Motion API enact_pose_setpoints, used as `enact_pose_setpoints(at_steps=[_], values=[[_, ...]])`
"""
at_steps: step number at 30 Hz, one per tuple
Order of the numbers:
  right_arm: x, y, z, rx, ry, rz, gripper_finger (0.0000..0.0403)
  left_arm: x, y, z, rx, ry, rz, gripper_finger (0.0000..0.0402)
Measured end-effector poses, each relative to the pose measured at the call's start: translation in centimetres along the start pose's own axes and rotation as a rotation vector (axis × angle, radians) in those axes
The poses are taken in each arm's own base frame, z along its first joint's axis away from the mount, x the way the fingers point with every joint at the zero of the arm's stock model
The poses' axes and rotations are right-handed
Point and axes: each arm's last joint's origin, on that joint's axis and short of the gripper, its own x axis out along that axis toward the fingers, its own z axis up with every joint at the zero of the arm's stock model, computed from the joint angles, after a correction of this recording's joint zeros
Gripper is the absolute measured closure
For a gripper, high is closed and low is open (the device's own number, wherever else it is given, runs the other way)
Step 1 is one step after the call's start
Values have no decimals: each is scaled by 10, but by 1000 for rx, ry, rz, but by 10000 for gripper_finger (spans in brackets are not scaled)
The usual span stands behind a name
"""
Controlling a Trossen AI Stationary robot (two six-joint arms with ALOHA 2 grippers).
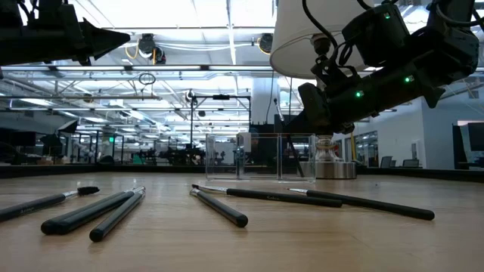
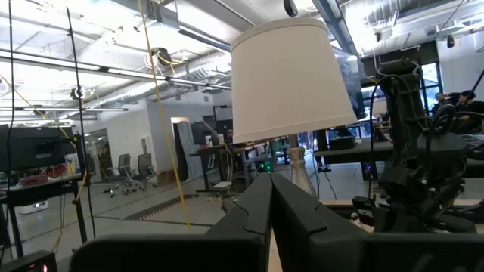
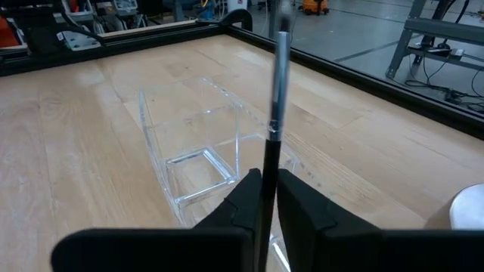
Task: Pick & Place Makeup Brushes
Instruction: Put the black eyeshadow brush into the transparent organizer, then put the black liner brush into the transparent organizer
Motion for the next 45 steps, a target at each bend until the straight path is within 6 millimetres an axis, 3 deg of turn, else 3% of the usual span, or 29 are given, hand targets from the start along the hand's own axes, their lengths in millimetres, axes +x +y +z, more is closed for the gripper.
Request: enact_pose_setpoints(at_steps=[7,14,27,31,38,45], values=[[0,0,0,12,0,-1,325,0,0,0,0,0,0,385],[0,1,2,-24,-25,6,321,0,0,0,0,0,0,385],[-21,10,38,-90,-180,75,321,0,0,0,0,0,0,385],[-32,33,55,-166,-135,131,329,0,0,0,0,0,0,385],[-50,92,93,-332,-26,177,395,0,0,0,-4,0,0,385],[-69,144,111,-354,36,263,401,0,0,-1,-4,15,-4,385]])
